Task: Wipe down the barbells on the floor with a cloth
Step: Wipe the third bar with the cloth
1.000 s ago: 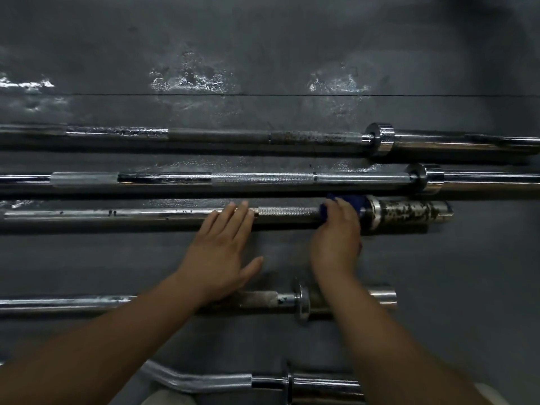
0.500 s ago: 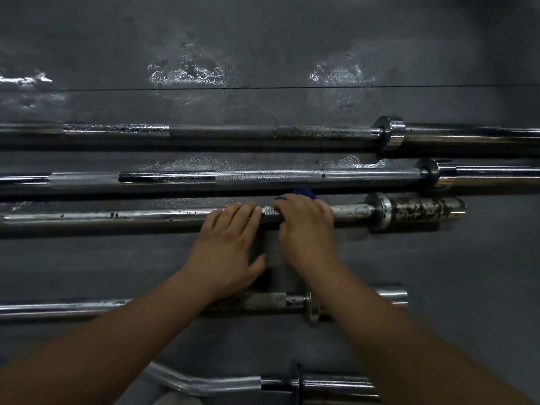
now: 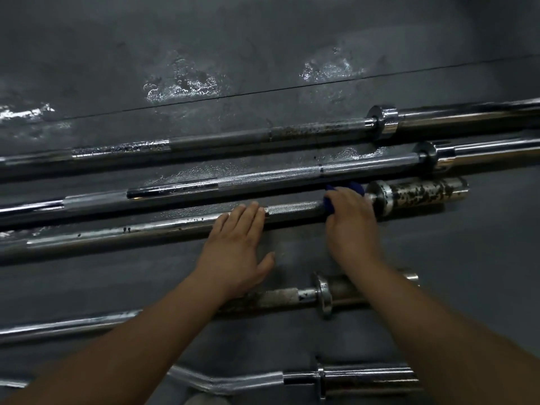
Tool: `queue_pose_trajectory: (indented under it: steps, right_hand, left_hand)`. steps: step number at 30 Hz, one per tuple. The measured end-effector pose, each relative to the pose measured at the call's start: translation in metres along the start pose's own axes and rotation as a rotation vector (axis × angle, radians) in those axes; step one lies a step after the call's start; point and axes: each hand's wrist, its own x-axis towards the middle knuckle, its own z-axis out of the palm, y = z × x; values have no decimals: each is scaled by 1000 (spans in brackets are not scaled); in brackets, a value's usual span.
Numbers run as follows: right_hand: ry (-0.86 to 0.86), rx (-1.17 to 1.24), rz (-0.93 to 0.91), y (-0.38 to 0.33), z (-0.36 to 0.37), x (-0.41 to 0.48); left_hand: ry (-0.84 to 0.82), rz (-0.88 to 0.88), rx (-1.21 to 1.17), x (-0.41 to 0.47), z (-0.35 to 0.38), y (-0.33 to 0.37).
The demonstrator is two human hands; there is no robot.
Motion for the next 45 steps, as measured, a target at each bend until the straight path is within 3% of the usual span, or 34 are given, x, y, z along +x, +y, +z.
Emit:
queue_pose_trajectory:
  steps: [6, 10, 13, 15, 19, 21, 24, 25, 28, 29, 33, 34, 38, 45]
  right_hand:
    - [-103, 49, -205, -1, 4, 8]
    - [26, 30, 66, -4, 3, 0]
    - [-183, 101, -182, -51, 17, -10]
    - [-201, 166, -266, -44, 13, -7]
    - [18, 117, 122, 4, 3, -1]
    - [16, 68, 56, -15, 12, -5]
    - [-67, 116, -259, -29, 12, -6]
    - [-87, 119, -246, -19, 6, -1]
    - [22, 112, 94, 2, -2, 7]
    - [46, 90, 118, -7, 2, 3]
    - [-159, 149, -287, -36, 9, -9]
    - [-159, 153, -292, -27, 3, -5]
    - [11, 80, 19, -3, -9, 7]
    - [-91, 21, -95, 17, -19, -18]
  left_hand:
    - [-34, -18, 16, 0, 0, -2]
    - [-34, -20, 19, 3, -1, 2]
    - [-27, -24, 28, 3, 0, 2]
    - [-29, -14, 33, 4, 0, 1]
    - [-30, -6, 32, 3, 0, -2]
    - [-21, -4, 32, 2, 0, 0]
    - [-15, -14, 24, 2, 0, 0]
    - [-22, -13, 26, 2, 0, -1]
    - [-12, -14, 34, 3, 0, 0]
    - [-10, -15, 36, 3, 0, 0]
    - [-17, -16, 25, 3, 0, 0]
    - [-23, -17, 21, 3, 0, 0]
    - [-13, -23, 14, 2, -2, 0]
    - [70, 17, -57, -13, -11, 8]
